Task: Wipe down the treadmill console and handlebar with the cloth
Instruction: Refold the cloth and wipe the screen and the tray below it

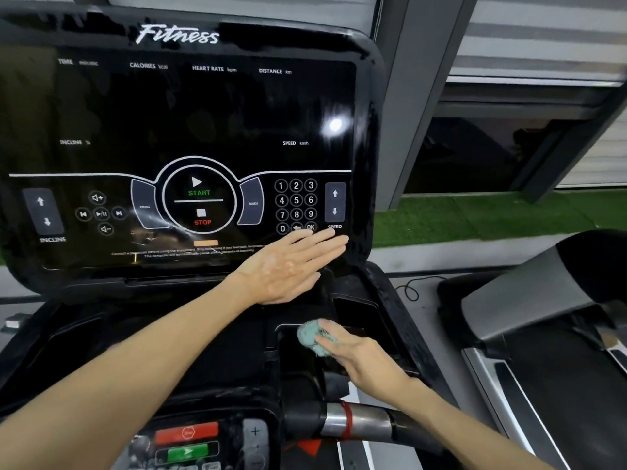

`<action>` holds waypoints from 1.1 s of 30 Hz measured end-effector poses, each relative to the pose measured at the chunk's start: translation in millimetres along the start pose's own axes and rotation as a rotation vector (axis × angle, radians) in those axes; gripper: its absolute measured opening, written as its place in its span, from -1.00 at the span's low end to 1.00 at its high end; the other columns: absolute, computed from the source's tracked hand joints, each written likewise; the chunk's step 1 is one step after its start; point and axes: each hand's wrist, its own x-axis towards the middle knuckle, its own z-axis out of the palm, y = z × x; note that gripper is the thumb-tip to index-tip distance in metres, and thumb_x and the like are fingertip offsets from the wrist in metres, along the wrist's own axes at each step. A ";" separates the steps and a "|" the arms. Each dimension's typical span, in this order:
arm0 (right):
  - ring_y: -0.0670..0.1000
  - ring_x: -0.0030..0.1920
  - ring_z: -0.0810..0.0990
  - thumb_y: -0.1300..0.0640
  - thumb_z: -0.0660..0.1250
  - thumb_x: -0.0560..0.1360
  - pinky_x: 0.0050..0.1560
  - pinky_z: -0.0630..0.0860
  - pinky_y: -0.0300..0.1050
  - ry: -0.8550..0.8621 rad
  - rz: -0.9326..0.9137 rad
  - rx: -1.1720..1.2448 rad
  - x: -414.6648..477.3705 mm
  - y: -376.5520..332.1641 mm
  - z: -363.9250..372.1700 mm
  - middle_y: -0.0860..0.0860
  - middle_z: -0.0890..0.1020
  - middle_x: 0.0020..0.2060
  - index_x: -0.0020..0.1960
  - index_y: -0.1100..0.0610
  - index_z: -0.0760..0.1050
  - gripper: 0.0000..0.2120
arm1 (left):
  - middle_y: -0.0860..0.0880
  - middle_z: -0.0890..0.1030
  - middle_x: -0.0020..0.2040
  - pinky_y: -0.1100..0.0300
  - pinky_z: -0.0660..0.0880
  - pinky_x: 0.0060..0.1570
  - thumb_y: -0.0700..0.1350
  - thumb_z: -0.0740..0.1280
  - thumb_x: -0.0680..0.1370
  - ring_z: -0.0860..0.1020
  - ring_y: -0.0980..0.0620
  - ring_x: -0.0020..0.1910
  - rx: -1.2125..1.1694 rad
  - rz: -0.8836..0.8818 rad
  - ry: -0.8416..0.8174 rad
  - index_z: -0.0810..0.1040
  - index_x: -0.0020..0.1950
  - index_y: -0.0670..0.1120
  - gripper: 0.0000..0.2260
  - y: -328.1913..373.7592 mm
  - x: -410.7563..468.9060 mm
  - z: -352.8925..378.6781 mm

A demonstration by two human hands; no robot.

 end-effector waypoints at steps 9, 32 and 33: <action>0.03 0.45 0.32 0.29 0.26 0.57 0.37 0.36 -0.14 -0.024 -0.001 -0.114 -51.5 28.4 -17.8 0.10 0.29 0.48 0.47 0.15 0.29 -0.52 | -0.06 0.11 0.61 0.00 0.09 0.50 -0.02 -0.04 0.69 0.15 -0.04 0.57 0.021 0.071 -0.027 0.06 0.60 -0.13 -0.51 3.3 4.2 19.5; -0.04 0.54 0.06 0.18 0.15 0.62 0.47 0.05 -0.28 0.003 -0.098 -0.111 -27.6 30.4 7.6 0.09 0.12 0.54 0.53 0.14 0.18 -0.51 | -0.15 0.09 0.60 -0.01 0.09 0.49 0.00 0.08 0.66 0.09 -0.11 0.58 0.065 -0.511 0.315 0.09 0.58 -0.23 -0.45 -38.0 136.2 -52.6; -0.06 0.54 0.02 0.18 0.15 0.63 0.49 0.05 -0.24 0.003 -0.072 -0.053 -21.2 26.8 10.0 0.04 0.07 0.55 0.54 0.08 0.15 -0.50 | -0.18 0.08 0.60 -0.02 0.10 0.49 0.01 0.06 0.66 0.08 -0.13 0.58 0.075 -0.560 0.319 0.09 0.58 -0.24 -0.45 -47.7 152.6 -58.3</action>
